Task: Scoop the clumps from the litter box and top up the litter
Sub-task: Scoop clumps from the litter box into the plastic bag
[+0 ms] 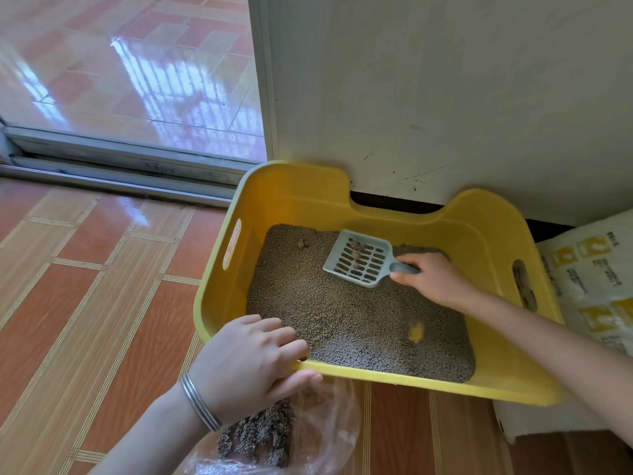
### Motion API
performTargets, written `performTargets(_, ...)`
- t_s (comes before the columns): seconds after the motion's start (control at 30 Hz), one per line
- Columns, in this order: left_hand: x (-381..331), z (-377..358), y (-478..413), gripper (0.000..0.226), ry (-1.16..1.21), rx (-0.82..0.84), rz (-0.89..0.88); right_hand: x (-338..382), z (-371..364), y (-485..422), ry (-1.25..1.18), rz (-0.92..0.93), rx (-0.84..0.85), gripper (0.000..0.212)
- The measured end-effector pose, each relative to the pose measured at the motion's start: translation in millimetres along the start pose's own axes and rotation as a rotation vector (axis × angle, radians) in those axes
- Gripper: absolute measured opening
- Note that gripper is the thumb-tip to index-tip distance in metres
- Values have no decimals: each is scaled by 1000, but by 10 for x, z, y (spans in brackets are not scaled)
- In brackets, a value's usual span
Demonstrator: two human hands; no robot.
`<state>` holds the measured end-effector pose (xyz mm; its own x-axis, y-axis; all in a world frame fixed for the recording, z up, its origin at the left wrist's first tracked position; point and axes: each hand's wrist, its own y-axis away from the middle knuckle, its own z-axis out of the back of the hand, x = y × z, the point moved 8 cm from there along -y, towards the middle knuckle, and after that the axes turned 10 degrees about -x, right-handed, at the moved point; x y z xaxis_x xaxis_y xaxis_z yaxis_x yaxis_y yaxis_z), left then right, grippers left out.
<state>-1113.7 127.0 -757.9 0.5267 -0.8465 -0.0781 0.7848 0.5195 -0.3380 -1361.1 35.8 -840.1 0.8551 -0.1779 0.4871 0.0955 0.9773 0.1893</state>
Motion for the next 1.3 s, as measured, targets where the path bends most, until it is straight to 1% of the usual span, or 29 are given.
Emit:
performTargets(0.17,5,-11,-6,48,-6,0,-6,49,-92,-137,146,-63,79,29)
performTargets(0.33,3,-38,1,51,15,21,-13,256,-242,-304,141,-52,118,31)
performTargets(0.5,11,-45,-10,52,33,22,-17,600,-461,-550,101,-43,184,25)
performTargets(0.67,19,-50,-5,50,25,33,-22,721,-568,-700,83,-62,239,32)
performTargets(0.73,20,-48,-4,49,19,32,-23,768,-615,-727,48,-50,242,34)
performTargets(0.9,22,-53,-12,48,21,37,-22,927,-694,-718,-29,45,255,39)
performTargets(1.03,27,-63,3,47,18,49,-17,834,-706,-608,-62,44,184,46)
performTargets(1.2,38,-61,13,49,18,57,1,754,-652,-478,-169,34,130,41)
performTargets(1.3,40,-59,9,46,22,56,0,655,-543,-397,-128,51,126,41)
